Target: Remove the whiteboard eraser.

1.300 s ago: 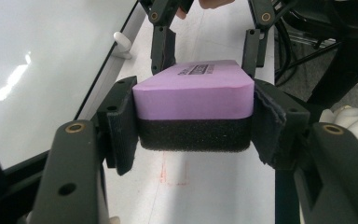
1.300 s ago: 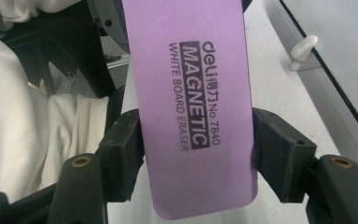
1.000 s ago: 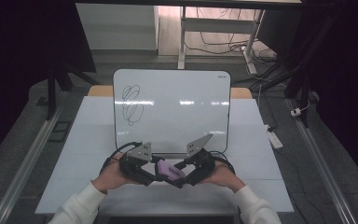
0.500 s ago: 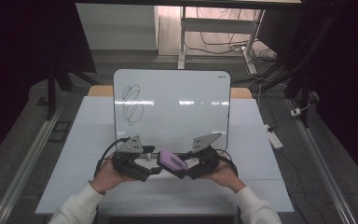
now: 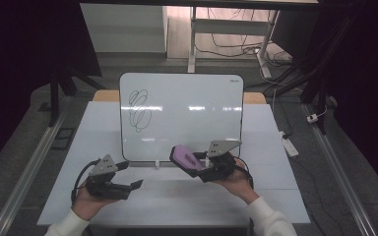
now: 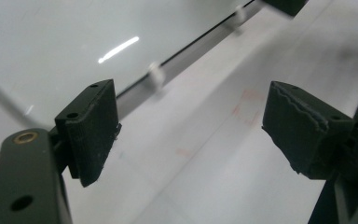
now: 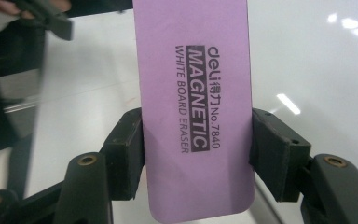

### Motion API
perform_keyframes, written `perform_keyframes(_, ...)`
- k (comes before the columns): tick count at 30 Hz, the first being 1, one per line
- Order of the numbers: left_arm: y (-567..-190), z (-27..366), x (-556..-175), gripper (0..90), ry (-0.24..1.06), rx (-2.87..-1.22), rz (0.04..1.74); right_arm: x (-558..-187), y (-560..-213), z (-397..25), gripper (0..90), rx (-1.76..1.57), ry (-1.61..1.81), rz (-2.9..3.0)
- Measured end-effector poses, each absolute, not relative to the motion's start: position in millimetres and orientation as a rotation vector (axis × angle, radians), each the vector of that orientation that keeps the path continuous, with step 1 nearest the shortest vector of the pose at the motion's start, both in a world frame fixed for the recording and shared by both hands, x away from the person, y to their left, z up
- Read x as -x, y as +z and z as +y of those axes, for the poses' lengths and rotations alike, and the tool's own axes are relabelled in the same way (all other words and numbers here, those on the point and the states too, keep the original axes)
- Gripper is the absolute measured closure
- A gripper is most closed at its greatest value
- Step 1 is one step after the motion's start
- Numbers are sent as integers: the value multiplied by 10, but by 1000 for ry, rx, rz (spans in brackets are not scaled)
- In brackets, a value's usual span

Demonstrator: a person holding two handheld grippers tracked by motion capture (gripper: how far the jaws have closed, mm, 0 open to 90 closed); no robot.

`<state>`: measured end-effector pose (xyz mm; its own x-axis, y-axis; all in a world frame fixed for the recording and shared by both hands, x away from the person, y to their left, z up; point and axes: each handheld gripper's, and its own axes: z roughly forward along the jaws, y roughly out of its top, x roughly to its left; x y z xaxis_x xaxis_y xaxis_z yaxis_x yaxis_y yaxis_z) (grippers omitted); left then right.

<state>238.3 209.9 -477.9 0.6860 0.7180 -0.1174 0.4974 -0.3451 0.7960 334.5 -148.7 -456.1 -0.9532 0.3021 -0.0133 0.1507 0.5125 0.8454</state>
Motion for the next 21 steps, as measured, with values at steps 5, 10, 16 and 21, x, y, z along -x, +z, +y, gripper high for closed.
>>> perform_keyframes(5,-4891,2266,-2320,184,348,-1999,1042,-3321,-4515,-1480,391,-435,1388,2499)
perform_keyframes(10,-4991,2367,-2343,186,351,-1980,1116,-3286,-4469,-1438,391,-477,1359,2389)
perform_keyframes(16,-5042,2420,-2362,184,352,-1982,1131,-3272,-4444,-1384,390,-471,1340,2354)
perform_keyframes(21,-5049,2458,-2350,184,355,-1970,1140,-3277,-4435,-1325,390,-471,1343,2339)
